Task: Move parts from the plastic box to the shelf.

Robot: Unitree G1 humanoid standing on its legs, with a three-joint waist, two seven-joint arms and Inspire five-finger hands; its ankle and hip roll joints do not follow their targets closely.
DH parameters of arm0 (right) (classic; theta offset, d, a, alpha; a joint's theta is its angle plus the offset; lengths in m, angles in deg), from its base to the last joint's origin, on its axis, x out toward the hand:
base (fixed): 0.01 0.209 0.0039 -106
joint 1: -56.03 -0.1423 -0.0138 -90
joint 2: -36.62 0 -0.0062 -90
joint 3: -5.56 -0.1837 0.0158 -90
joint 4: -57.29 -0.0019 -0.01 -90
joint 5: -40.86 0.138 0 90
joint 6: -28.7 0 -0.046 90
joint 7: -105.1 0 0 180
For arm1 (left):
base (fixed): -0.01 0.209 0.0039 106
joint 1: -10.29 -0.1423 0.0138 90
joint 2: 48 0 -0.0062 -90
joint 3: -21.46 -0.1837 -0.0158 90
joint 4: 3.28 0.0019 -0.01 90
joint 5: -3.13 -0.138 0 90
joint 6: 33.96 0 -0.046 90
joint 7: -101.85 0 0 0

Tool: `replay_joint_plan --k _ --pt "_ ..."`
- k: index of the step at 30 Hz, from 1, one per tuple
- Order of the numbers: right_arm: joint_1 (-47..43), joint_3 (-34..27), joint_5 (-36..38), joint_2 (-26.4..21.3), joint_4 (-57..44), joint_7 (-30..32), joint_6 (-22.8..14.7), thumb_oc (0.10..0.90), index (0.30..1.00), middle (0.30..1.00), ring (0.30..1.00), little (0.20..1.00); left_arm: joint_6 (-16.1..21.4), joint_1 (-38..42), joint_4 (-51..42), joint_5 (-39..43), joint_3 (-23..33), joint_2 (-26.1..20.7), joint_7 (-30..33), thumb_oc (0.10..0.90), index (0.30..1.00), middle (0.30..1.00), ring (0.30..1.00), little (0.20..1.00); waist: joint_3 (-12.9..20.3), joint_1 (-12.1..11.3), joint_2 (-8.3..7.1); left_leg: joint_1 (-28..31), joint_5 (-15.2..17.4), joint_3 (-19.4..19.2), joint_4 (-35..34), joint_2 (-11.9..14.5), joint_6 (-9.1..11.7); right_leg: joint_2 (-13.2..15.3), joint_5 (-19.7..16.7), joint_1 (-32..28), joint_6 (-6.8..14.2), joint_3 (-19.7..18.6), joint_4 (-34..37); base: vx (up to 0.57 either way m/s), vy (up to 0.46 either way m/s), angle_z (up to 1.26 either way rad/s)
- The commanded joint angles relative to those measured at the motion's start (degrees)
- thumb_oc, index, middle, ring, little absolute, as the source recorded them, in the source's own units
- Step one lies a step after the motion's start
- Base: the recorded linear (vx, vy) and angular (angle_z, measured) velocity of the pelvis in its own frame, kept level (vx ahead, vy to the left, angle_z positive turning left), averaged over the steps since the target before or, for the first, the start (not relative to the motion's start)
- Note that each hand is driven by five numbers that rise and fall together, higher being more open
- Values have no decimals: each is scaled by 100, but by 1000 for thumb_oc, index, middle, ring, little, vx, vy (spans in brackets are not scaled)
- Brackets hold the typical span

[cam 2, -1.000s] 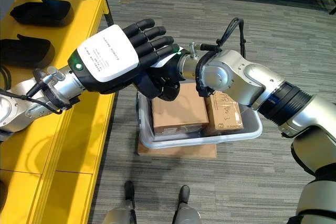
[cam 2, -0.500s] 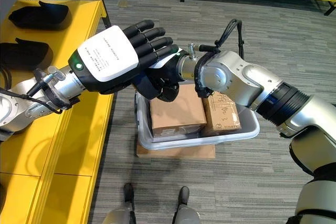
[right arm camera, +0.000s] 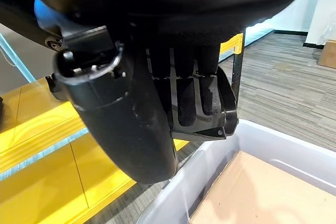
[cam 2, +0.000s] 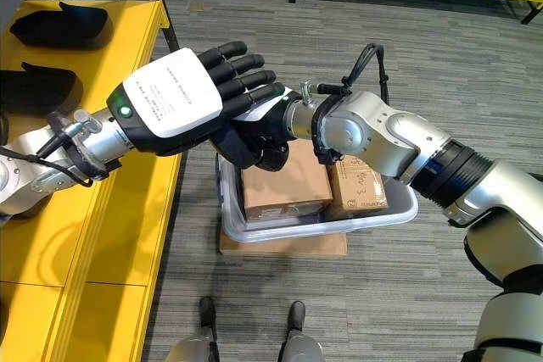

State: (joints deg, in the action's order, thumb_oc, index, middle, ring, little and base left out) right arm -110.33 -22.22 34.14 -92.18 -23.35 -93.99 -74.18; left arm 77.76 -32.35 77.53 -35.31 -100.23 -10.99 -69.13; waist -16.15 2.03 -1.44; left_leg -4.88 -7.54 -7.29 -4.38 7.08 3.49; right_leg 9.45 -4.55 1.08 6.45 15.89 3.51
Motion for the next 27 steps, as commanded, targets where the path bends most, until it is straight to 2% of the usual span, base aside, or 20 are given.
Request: replay_joint_plan --k 1,14,27 --pt "182 -931 144 326 287 398 -74 400 300 300 300 300 -24 -955 115 197 204 -498 -52 900 1000 1000 1000 1000 1461 -79 -346 737 879 26 -62 138 216 178 374 -214 420 -467 -362 0 0 0" --pt "286 -1009 148 343 293 367 -49 400 300 300 300 300 -3 -1129 54 268 341 -516 -120 900 1000 1000 1000 1000 1442 -103 -335 738 877 48 -62 137 210 181 372 -231 421 -467 -342 0 0 0" --pt "401 -1148 122 326 283 377 -44 400 300 300 300 300 -6 -1442 78 326 536 -303 -177 900 1000 1000 1000 1000 1445 -106 -353 753 880 49 -62 132 206 170 361 -242 406 -475 -322 0 0 0"
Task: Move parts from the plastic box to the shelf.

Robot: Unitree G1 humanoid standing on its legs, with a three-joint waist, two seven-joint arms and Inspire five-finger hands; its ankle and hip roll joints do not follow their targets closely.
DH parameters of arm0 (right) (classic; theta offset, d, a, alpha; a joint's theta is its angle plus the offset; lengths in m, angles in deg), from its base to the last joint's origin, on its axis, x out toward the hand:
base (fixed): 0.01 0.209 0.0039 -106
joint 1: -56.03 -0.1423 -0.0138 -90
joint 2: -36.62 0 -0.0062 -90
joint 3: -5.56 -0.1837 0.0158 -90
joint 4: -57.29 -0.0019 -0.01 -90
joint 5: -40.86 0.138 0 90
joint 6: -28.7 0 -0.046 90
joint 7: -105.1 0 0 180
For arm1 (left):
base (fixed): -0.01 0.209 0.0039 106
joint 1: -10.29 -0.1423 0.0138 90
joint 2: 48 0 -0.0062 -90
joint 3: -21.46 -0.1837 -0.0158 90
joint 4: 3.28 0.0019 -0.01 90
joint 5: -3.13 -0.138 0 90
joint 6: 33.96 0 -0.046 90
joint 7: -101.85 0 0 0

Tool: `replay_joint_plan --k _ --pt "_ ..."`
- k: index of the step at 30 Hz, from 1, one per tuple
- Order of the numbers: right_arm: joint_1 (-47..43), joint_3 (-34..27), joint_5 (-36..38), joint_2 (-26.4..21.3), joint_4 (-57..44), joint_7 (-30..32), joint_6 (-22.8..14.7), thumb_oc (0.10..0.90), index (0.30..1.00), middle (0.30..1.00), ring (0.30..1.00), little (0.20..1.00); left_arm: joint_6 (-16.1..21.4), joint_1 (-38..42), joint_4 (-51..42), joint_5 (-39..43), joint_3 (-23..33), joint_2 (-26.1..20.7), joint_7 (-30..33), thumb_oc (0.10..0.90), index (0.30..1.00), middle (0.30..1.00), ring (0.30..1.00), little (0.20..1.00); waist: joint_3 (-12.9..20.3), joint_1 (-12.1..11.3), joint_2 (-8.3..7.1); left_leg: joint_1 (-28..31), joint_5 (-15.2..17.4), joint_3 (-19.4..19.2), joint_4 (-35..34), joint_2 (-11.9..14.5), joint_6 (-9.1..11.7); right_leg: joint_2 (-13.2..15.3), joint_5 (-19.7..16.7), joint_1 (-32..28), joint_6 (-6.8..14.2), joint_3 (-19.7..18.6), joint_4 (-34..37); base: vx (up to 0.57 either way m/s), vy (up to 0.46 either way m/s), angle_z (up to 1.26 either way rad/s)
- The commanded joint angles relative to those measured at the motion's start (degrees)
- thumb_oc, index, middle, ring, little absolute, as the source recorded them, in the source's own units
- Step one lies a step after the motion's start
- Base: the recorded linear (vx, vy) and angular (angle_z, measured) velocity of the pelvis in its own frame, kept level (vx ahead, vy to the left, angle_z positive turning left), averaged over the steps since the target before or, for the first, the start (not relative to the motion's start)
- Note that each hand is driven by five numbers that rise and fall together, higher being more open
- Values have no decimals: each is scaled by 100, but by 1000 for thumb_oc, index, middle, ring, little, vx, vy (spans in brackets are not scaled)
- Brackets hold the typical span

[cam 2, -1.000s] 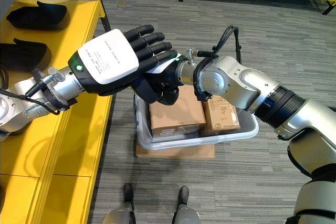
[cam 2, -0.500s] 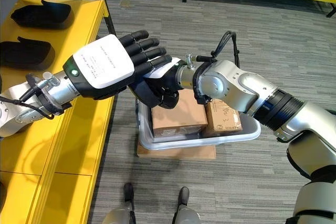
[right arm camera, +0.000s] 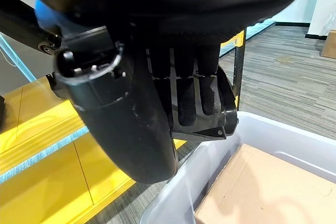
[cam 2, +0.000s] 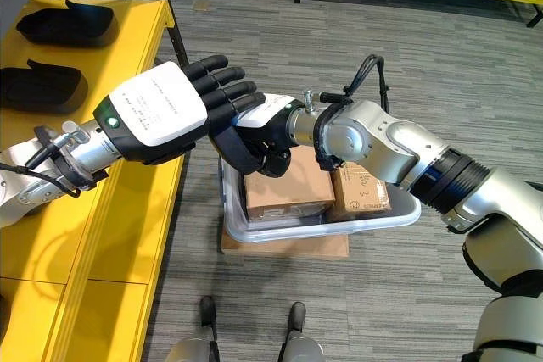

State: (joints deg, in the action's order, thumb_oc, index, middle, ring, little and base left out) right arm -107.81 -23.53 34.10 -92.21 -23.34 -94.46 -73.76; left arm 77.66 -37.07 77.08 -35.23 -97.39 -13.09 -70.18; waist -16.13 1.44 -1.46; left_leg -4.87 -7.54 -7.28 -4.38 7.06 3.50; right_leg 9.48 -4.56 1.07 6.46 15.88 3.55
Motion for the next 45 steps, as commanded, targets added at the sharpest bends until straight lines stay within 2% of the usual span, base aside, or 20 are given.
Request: replay_joint_plan --k 1,6,7,9,12,25,30,39,45 --pt "189 -1065 142 320 271 426 -83 400 300 300 300 300 2 -1090 110 317 327 -51 -74 900 1000 1000 1000 1000 1448 -49 -357 759 885 38 -62 133 202 163 358 -254 404 -477 -317 0 0 0" --pt "214 -1103 118 327 271 441 -76 400 300 300 300 300 -6 -1272 108 328 411 92 -95 900 1000 1000 1000 1000 1449 -27 -354 752 882 33 -62 130 202 159 354 -253 403 -468 -310 0 0 0" --pt "269 -1181 93 328 237 445 -75 400 300 300 300 300 -50 -1374 165 320 430 284 -87 900 1000 1000 1000 1000 1434 -28 -361 747 882 37 -62 130 194 156 349 -242 403 -476 -312 0 0 0" --pt "274 -1180 91 328 230 444 -73 400 300 300 300 300 -49 -1390 163 315 440 287 -85 900 1000 1000 1000 1000 1439 -27 -358 748 882 35 -62 130 194 156 349 -242 403 -478 -312 0 0 0" --pt "297 -1265 72 359 191 450 -63 400 300 300 300 300 -79 -1501 174 276 427 571 -107 900 1000 1000 1000 1000 1429 -5 -386 740 891 29 -62 125 183 156 343 -229 406 -491 -308 0 0 0" --pt "286 -1321 45 556 189 450 3 400 300 300 300 300 -126 -952 144 136 -11 1083 -142 900 1000 1000 1000 1000 1443 52 -411 729 912 23 -62 123 160 142 371 -194 388 -537 -326 0 0 0" --pt "255 -1318 2 603 201 448 9 400 300 300 300 300 -111 -836 64 77 -95 1121 -155 900 1000 1000 1000 1000 1451 57 -413 736 921 18 -62 125 158 136 372 -196 390 -552 -320 0 0 0" --pt "41 -1098 -30 764 263 439 25 400 300 300 300 300 132 -72 -369 -487 -726 850 -123 900 1000 1000 1000 1000 1467 94 -389 744 933 14 -62 123 157 117 385 -195 393 -580 -318 0 0 0" --pt "-49 -1058 -56 834 279 484 5 400 300 300 300 300 212 152 -344 -690 -1046 791 -94 900 1000 1000 1000 1000 1463 93 -389 748 937 25 -62 126 156 117 387 -192 391 -579 -324 0 0 0"
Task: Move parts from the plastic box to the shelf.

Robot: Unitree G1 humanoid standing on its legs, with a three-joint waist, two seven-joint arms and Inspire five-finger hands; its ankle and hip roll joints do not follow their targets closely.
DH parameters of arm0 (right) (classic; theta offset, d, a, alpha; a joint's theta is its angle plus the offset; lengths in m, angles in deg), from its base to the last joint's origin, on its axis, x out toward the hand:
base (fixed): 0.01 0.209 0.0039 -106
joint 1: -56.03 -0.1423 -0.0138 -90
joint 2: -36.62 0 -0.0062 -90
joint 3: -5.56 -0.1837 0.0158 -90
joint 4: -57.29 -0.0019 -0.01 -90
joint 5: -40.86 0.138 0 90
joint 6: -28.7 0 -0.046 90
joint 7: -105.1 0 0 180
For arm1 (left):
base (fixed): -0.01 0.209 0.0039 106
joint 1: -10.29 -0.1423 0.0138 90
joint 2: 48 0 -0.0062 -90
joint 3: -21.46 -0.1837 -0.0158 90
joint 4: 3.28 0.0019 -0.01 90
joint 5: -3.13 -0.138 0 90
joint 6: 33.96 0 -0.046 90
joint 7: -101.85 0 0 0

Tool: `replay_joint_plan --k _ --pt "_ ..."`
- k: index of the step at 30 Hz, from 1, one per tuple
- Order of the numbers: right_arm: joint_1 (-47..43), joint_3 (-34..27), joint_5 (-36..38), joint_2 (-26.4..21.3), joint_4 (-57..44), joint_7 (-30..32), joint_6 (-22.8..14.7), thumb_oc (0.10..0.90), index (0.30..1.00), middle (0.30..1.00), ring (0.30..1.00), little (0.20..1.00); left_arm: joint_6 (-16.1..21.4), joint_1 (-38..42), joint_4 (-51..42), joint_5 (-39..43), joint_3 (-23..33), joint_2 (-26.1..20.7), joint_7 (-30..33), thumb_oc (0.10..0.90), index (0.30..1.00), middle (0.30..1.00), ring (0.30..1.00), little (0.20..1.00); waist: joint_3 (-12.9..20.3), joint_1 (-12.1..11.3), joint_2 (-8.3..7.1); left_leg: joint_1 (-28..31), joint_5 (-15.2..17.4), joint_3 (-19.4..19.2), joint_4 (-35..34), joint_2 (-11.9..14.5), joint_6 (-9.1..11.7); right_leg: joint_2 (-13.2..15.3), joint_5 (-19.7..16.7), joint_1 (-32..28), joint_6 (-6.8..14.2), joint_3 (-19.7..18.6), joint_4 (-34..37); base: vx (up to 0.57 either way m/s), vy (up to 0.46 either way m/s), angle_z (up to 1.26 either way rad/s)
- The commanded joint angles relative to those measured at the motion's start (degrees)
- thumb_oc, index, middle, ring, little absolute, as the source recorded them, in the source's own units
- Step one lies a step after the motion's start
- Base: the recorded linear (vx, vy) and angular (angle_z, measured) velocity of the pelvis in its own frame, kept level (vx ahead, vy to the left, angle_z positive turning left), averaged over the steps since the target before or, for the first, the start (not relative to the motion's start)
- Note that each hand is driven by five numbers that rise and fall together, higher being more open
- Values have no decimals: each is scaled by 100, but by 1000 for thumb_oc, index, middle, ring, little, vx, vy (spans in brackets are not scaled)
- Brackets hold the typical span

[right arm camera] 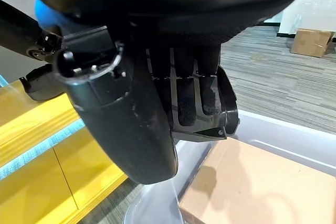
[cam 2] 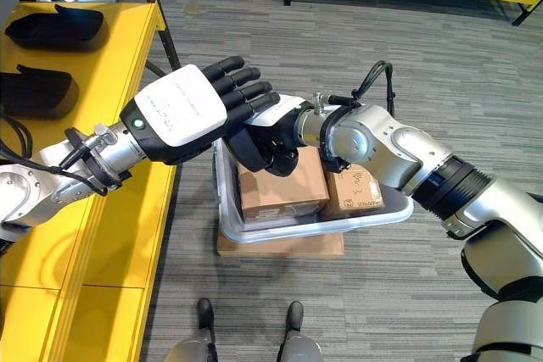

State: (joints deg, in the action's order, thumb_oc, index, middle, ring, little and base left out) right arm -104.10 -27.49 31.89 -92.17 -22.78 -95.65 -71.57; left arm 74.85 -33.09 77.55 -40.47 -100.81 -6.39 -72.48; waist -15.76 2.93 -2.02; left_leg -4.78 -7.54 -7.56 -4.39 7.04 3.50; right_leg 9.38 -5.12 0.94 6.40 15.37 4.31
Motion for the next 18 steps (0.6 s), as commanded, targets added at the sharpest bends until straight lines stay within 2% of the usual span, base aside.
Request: replay_joint_plan --k 1,7,18 --pt "-444 -647 179 872 222 625 -223 400 300 300 300 300 533 -184 -409 -235 -815 119 138 900 1000 1000 1000 1000 1436 -47 -327 742 938 49 -61 129 155 126 442 -184 398 -534 -397 0 0 0" --pt "-554 -605 209 959 220 670 -259 400 300 300 300 300 635 7 -394 -368 -1149 158 146 900 1000 1000 1000 1000 1431 -51 -349 747 940 41 -61 122 151 115 435 -189 399 -545 -387 0 0 0" --pt "-568 -657 152 978 222 779 -277 400 300 300 300 300 676 -254 -376 -356 -1188 429 134 900 1000 1000 1000 1000 1420 -48 -369 737 949 52 -61 113 137 122 434 -162 393 -550 -401 0 0 0"
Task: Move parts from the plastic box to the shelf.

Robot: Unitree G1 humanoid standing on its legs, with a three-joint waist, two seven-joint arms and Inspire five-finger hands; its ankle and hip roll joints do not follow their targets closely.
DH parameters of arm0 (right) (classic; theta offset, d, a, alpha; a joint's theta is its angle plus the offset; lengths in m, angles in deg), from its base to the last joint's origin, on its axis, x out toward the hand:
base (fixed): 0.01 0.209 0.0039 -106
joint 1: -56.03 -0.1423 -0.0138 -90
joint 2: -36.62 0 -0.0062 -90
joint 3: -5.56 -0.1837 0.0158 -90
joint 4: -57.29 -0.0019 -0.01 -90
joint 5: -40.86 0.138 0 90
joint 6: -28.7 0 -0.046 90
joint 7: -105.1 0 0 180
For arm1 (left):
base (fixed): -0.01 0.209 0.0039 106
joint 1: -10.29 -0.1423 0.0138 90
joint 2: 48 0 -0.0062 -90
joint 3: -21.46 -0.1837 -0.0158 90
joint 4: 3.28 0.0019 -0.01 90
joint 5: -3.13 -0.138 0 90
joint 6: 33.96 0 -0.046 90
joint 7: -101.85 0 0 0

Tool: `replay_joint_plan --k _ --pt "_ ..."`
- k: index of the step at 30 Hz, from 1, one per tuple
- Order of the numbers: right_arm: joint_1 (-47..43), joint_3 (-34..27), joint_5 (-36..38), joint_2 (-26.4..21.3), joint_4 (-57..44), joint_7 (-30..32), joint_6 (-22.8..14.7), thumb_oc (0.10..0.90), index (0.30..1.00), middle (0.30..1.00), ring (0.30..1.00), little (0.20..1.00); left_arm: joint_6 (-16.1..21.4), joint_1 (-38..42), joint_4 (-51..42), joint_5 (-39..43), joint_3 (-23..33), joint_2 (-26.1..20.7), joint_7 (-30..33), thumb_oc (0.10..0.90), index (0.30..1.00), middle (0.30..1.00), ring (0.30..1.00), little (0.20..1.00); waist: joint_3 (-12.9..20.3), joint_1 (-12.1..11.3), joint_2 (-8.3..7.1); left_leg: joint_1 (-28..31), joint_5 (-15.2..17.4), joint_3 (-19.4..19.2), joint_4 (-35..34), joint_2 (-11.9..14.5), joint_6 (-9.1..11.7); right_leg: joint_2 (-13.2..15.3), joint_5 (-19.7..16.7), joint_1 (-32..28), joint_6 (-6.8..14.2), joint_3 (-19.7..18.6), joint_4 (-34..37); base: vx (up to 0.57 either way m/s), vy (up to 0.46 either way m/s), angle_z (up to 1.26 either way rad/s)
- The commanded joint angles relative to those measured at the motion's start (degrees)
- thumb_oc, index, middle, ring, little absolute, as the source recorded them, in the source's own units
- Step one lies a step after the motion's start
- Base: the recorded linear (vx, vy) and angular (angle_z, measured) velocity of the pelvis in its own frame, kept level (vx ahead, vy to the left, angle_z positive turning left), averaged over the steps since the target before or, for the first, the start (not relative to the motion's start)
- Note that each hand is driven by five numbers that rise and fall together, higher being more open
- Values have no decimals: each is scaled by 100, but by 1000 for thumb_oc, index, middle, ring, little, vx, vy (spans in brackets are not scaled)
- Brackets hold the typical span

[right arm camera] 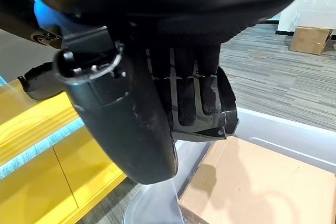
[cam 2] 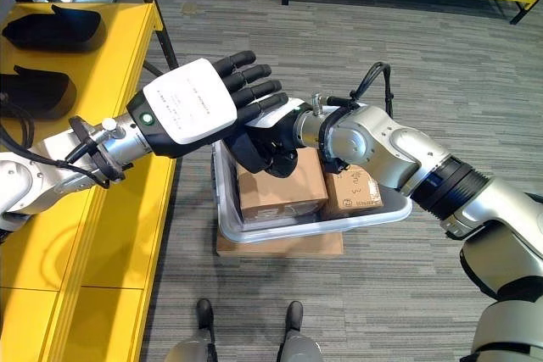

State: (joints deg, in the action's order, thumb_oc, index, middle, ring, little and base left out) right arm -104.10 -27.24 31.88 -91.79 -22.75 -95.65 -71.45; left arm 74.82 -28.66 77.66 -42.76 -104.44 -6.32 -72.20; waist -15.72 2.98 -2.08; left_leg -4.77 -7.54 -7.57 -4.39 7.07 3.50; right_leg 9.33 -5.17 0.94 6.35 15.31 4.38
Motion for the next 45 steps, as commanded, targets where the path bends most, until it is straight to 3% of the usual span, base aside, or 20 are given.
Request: replay_joint_plan --k 1,9,13,19,45 --pt "-559 -698 145 945 203 795 -297 400 300 300 300 300 675 -798 -384 -113 -791 485 75 900 1000 1000 1000 1000 1417 -52 -369 739 952 51 -61 109 135 127 439 -167 396 -552 -403 0 0 0" --pt "-518 -817 116 918 201 819 -278 400 300 300 300 300 645 -1223 -375 -93 -551 661 55 900 1000 1000 1000 1000 1401 -77 -374 737 953 58 -61 109 126 124 451 -159 389 -552 -410 0 0 0" --pt "-377 -901 97 830 128 831 -271 400 300 300 300 300 607 -1589 -650 -57 -54 637 206 900 1000 1000 1000 1000 1389 -108 -377 736 956 63 -61 104 125 125 455 -168 387 -548 -404 0 0 0" --pt "-294 -962 137 748 84 824 -272 400 300 300 300 300 659 -1782 -1059 106 271 551 227 900 1000 1000 1000 1000 1391 -126 -374 718 947 82 -61 100 122 123 453 -173 386 -525 -403 0 0 0" --pt "-413 -1178 61 931 384 1111 -241 400 300 300 300 300 668 -2175 -1140 423 455 889 156 900 1000 1000 1000 1000 1382 -167 -411 692 938 121 -61 80 107 118 440 -157 375 -510 -413 0 0 0"
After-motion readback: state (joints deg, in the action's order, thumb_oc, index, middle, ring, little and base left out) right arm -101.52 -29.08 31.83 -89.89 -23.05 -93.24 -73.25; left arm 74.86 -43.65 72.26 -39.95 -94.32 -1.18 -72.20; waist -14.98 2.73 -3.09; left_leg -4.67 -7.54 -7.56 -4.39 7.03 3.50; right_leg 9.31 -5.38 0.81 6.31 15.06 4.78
